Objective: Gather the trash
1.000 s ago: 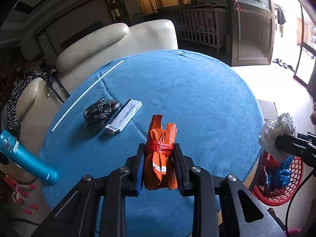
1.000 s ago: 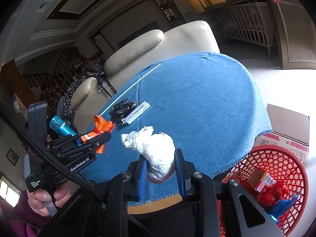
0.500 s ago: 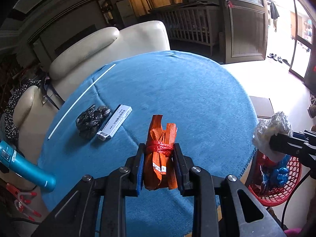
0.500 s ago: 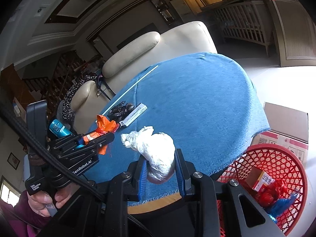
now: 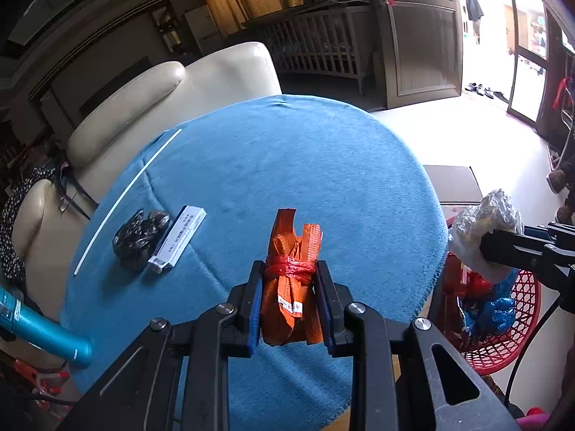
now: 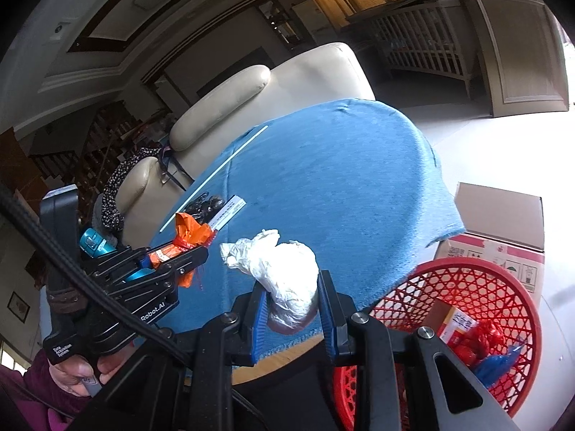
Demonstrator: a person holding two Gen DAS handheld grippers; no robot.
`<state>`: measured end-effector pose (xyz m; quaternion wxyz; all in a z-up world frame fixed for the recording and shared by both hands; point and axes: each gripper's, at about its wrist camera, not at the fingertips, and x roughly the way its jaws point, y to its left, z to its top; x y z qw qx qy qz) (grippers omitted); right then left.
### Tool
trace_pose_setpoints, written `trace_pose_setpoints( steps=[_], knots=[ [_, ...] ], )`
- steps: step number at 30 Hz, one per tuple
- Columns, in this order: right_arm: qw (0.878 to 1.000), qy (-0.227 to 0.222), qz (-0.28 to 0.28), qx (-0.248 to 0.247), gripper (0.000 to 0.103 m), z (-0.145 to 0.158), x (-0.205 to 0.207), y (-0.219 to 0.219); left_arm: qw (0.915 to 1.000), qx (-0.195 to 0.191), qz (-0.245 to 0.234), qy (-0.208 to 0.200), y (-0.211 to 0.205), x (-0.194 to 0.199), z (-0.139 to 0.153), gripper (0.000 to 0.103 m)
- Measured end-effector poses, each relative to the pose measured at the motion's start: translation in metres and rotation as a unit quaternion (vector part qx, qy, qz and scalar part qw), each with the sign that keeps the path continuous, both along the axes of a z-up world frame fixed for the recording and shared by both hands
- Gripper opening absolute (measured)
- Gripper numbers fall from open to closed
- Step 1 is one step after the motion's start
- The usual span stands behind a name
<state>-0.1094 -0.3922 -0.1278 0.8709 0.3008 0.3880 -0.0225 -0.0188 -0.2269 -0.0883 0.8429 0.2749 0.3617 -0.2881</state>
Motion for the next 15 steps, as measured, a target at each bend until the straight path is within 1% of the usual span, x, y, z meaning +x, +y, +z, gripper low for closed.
trace_pose_setpoints(
  steps=[15],
  knots=[
    [0.999, 0.016, -0.032, -0.002, 0.028, -0.006, -0.02, -0.026, 0.9989, 0.015, -0.044, 0.011, -0.033, -0.015, -0.01, 0.028]
  ],
)
